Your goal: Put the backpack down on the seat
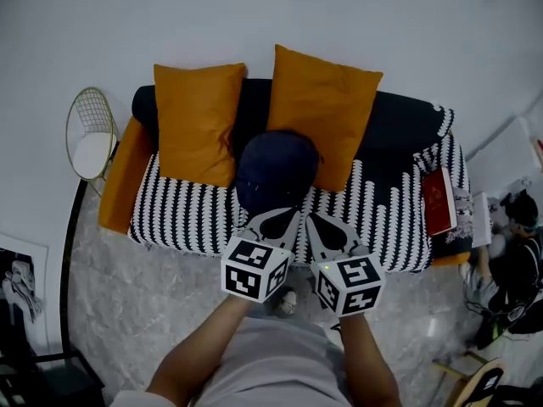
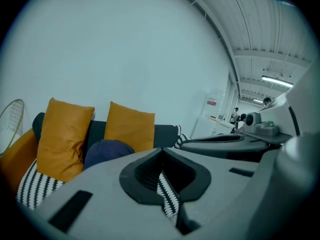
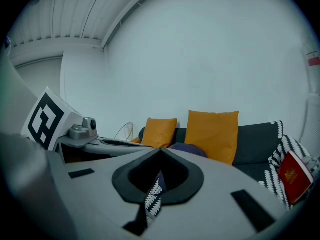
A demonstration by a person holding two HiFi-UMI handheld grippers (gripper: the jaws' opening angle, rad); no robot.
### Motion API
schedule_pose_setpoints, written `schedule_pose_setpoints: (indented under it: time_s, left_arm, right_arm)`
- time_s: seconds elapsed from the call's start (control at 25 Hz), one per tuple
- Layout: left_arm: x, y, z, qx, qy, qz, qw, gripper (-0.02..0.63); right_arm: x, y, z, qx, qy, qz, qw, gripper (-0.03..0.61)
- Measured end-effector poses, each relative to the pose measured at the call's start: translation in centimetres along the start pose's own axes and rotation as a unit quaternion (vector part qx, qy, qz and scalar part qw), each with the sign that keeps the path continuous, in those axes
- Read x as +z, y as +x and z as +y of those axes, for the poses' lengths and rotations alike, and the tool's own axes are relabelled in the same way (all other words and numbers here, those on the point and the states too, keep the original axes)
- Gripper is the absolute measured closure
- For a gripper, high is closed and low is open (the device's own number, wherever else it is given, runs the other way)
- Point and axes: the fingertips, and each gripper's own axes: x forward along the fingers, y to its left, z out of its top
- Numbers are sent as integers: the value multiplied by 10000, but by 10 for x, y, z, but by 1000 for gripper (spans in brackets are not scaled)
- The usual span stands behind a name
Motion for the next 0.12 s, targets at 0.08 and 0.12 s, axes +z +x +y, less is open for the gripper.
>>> schedule_pose_setpoints:
  time_s: [0.08, 0.12]
  left_arm:
    - [0, 1, -1, 2, -28, 1, 10000, 609]
    - [0, 1, -1, 2, -43, 1, 10000, 609]
  right_arm:
    - [-1, 0, -1, -1, -4, 7, 10000, 577]
    - [-2, -1, -1, -2, -6, 11, 10000, 577]
